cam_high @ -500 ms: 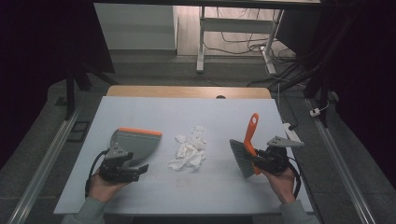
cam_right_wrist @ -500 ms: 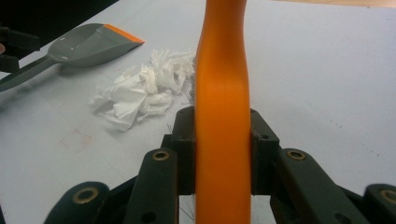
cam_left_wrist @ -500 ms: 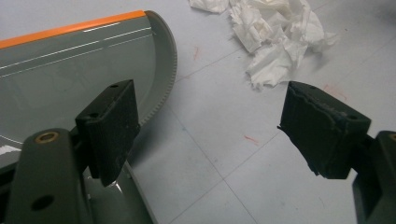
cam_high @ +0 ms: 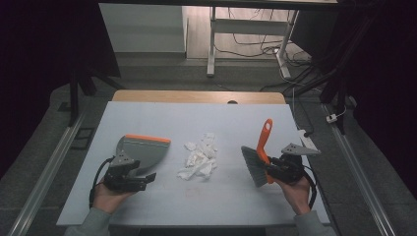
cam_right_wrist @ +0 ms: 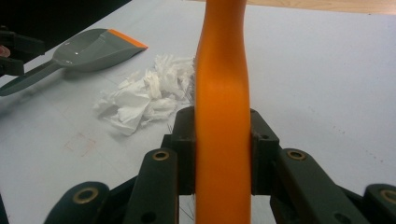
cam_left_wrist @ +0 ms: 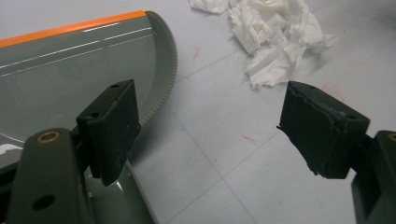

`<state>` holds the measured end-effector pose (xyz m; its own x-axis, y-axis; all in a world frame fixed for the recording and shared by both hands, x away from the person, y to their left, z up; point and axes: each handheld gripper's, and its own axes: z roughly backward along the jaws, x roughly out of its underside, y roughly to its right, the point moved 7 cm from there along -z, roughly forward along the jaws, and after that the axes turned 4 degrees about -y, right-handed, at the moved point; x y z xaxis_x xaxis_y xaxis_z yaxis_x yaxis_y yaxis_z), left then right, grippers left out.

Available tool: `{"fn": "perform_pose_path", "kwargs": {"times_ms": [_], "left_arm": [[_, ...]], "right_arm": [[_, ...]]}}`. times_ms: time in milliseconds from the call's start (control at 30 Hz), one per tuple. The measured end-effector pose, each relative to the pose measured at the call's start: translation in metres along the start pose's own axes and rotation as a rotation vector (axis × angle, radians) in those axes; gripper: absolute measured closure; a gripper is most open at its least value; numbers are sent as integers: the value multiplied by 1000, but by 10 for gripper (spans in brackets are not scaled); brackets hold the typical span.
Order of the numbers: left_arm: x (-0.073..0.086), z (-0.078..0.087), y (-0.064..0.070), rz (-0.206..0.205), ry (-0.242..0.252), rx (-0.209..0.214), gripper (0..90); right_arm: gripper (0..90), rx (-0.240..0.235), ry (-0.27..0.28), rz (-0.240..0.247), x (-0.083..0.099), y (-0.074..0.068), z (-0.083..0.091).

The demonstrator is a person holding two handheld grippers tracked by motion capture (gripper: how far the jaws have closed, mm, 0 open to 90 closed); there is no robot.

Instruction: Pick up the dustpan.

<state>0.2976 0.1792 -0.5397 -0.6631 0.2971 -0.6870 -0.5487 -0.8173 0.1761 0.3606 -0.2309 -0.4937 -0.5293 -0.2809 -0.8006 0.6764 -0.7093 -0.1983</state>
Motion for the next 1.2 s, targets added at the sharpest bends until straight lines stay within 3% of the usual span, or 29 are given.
{"fn": "perform_pose_path", "kwargs": {"times_ms": [600, 833, 1033, 1200], "left_arm": [[-15, 8, 6, 5, 9, -7, 216], [-23, 11, 0, 31, -25, -40, 215], [-33, 13, -3, 19, -64, -67, 215], [-30, 16, -8, 30, -80, -87, 215]], "right_arm": [[698, 8, 4, 5, 1, 0, 1], [698, 8, 8, 4, 0, 1, 2], [698, 9, 3, 6, 1, 2, 3], [699, 15, 5, 2, 1, 3, 3]]}}
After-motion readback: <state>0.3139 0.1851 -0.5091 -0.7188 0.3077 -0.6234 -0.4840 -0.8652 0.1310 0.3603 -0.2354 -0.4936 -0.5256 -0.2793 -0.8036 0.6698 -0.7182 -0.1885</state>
